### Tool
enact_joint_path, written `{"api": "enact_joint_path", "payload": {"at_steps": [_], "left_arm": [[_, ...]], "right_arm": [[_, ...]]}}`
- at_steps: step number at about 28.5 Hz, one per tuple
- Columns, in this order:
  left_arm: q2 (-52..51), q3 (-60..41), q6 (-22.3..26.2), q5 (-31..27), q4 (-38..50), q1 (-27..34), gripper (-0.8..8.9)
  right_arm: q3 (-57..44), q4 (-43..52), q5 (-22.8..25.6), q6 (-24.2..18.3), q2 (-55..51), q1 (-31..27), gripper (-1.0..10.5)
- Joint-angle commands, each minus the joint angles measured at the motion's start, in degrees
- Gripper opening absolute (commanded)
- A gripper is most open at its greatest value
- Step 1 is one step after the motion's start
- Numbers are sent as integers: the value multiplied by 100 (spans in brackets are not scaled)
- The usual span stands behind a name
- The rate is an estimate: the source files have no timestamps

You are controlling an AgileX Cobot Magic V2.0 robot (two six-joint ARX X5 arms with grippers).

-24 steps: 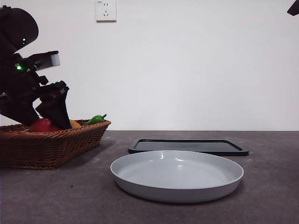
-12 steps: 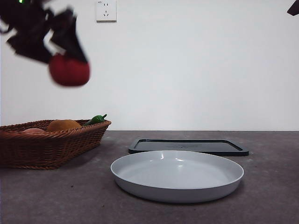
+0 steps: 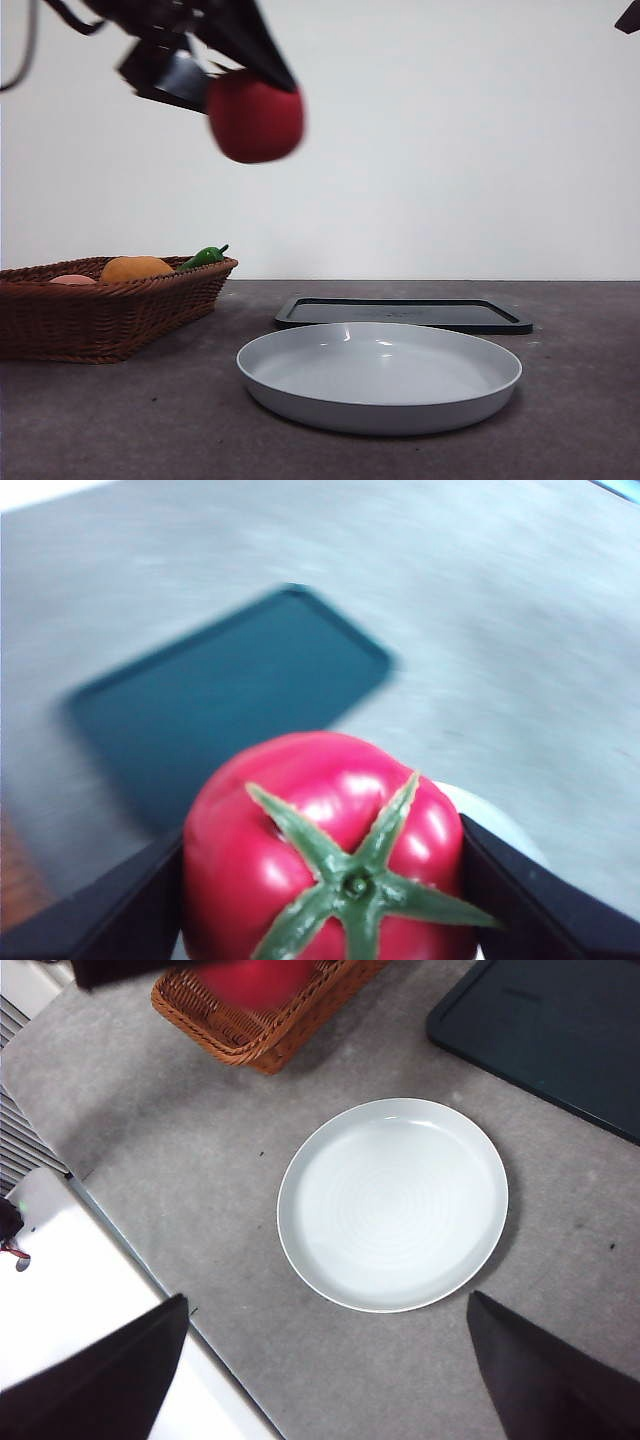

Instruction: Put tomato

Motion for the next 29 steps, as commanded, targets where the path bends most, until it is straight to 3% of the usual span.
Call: {"api": "enact_joint_path", "payload": {"at_steps": [1, 13, 25, 29], "left_arm": [[348, 107, -26, -4, 203, -302, 303], [1832, 107, 9, -11, 789, -1106, 304], [2643, 107, 15, -9, 892, -1169, 314], [2643, 107, -9, -9, 868, -1169, 458]], "right_arm": [[111, 33, 7, 15, 33, 35, 444], [111, 28, 7, 17, 33, 35, 444], [111, -13, 7, 17, 33, 35, 444], [111, -13, 7, 17, 33, 35, 444]]}}
